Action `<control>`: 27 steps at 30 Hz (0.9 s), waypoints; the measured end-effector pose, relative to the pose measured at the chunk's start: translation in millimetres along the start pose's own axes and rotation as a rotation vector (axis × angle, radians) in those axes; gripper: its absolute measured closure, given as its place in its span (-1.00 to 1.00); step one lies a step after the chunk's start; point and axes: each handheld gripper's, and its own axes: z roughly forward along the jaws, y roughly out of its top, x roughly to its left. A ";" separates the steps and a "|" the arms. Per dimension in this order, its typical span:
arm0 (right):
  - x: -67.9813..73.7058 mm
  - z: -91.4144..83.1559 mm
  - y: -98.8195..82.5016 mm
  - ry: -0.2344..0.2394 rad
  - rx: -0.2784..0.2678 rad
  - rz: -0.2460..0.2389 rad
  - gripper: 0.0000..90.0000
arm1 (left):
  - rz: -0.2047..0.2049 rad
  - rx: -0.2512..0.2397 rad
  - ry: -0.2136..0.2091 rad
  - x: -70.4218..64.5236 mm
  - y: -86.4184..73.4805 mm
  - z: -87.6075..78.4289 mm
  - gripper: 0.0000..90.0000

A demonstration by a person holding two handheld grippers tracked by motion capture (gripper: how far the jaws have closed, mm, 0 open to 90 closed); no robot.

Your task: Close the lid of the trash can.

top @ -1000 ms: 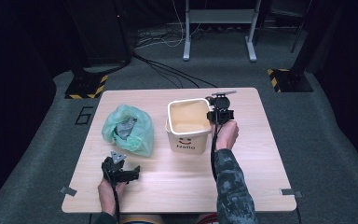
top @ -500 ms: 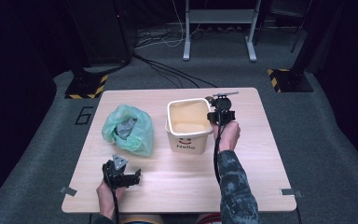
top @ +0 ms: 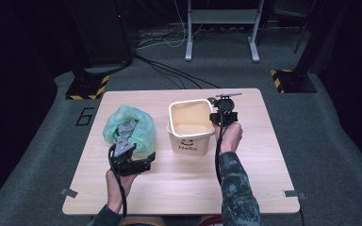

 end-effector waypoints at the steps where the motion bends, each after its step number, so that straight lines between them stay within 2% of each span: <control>1: 0.1 0.1 0.2 -0.001 0.000 -0.002 0.73 | -0.006 0.007 -0.012 -0.6 8.9 4.7 -0.63; 2: 0.1 0.1 0.2 -0.003 -0.004 0.000 0.73 | -0.013 0.018 -0.030 -1.1 23.4 13.2 -0.62; 3: 0.1 0.1 0.2 -0.003 -0.004 0.000 0.73 | -0.013 0.018 -0.030 -1.1 23.4 13.2 -0.61; 4: 0.2 0.2 0.2 -0.003 -0.004 0.002 0.73 | -0.023 0.021 -0.039 -1.4 31.6 19.3 -0.61; 5: 1.0 0.2 0.1 -0.008 -0.006 0.002 0.73 | -0.044 0.031 -0.057 -1.9 46.9 31.9 -0.58; 6: 1.1 0.1 0.1 -0.009 -0.008 0.002 0.73 | -0.051 0.046 -0.066 -1.7 54.5 39.3 -0.56; 7: 1.2 0.0 0.1 -0.009 -0.010 0.005 0.73 | -0.054 0.061 -0.066 -1.7 61.9 46.7 -0.56; 8: 1.2 0.0 0.1 -0.009 -0.010 0.005 0.73 | -0.054 0.061 -0.066 -1.7 61.9 46.7 -0.53; 10: 1.7 0.1 0.2 -0.011 -0.010 0.006 0.73 | -0.070 0.106 -0.080 -0.6 76.4 64.0 -0.51; 12: 2.1 -0.2 0.3 -0.014 -0.012 0.007 0.72 | -0.067 0.151 -0.097 -0.8 85.8 79.4 -0.44; 14: 1.8 -0.4 0.0 -0.014 -0.013 0.004 0.72 | -0.038 0.192 -0.088 -3.5 90.8 91.2 -0.38; 15: 1.2 -0.7 -0.1 -0.011 -0.014 0.008 0.72 | -0.023 0.213 -0.095 -5.0 92.5 97.2 -0.25; 17: 0.8 -1.0 -0.2 -0.012 -0.016 0.012 0.72 | 0.002 0.258 -0.086 -6.8 94.3 109.0 -0.21; 18: 0.0 -1.5 -0.5 0.003 -0.014 0.011 0.71 | -0.008 0.277 -0.079 -5.2 94.1 116.1 -0.09; 22: 0.0 -2.1 -0.7 0.011 -0.010 -0.001 0.70 | -0.031 0.288 -0.090 1.0 94.8 124.6 -0.01; 27: -1.1 -2.5 -1.9 0.041 0.002 -0.003 0.67 | -0.022 0.294 -0.072 6.3 101.1 129.3 0.14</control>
